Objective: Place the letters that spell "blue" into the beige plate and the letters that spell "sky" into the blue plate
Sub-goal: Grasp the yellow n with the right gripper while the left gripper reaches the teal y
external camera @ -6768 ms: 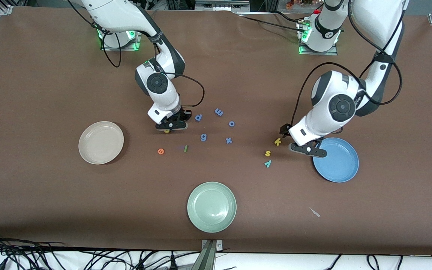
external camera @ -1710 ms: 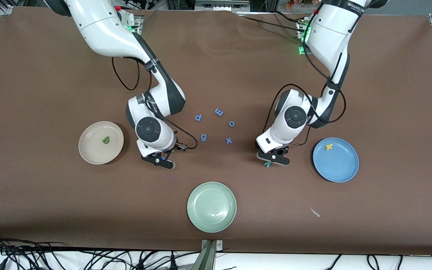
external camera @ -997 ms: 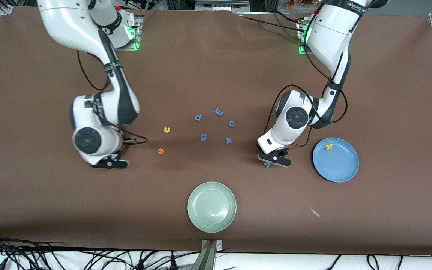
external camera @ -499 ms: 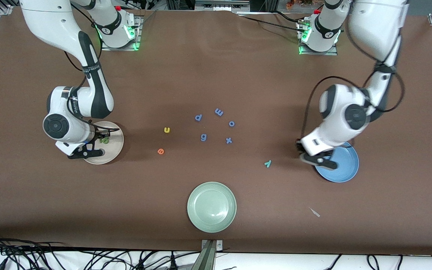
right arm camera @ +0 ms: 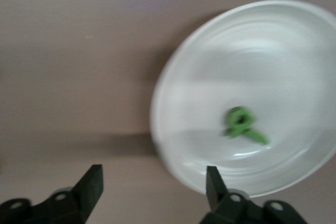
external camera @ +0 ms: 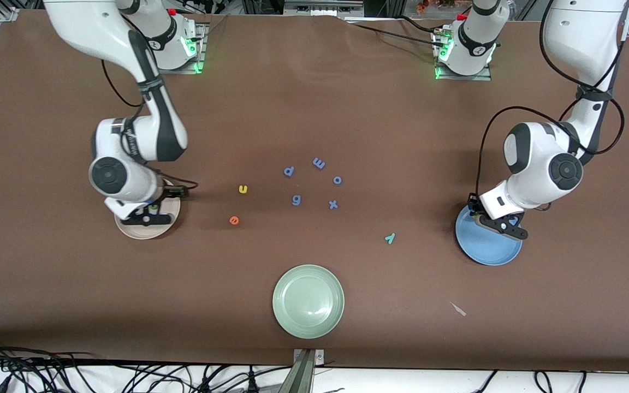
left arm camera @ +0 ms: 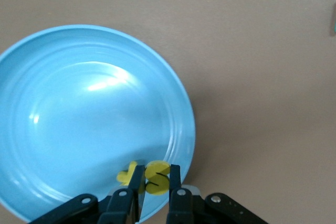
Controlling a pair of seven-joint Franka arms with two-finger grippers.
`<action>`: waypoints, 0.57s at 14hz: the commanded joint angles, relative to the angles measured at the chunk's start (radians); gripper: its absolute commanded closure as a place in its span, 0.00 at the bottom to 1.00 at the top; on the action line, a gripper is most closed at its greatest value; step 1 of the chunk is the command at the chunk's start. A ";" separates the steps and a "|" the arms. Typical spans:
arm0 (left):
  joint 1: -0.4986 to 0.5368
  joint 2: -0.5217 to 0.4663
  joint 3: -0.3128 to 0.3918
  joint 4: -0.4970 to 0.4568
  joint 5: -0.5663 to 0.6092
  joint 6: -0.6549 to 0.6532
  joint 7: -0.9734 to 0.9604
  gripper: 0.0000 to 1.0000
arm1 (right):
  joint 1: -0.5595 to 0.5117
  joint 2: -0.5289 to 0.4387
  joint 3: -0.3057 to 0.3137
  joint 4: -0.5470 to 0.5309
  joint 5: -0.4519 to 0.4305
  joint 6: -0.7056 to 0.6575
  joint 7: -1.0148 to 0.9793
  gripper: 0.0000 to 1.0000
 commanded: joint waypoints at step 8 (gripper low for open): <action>-0.086 0.005 -0.003 0.020 -0.038 0.027 -0.017 0.24 | 0.006 0.010 0.228 -0.038 0.011 0.112 0.375 0.00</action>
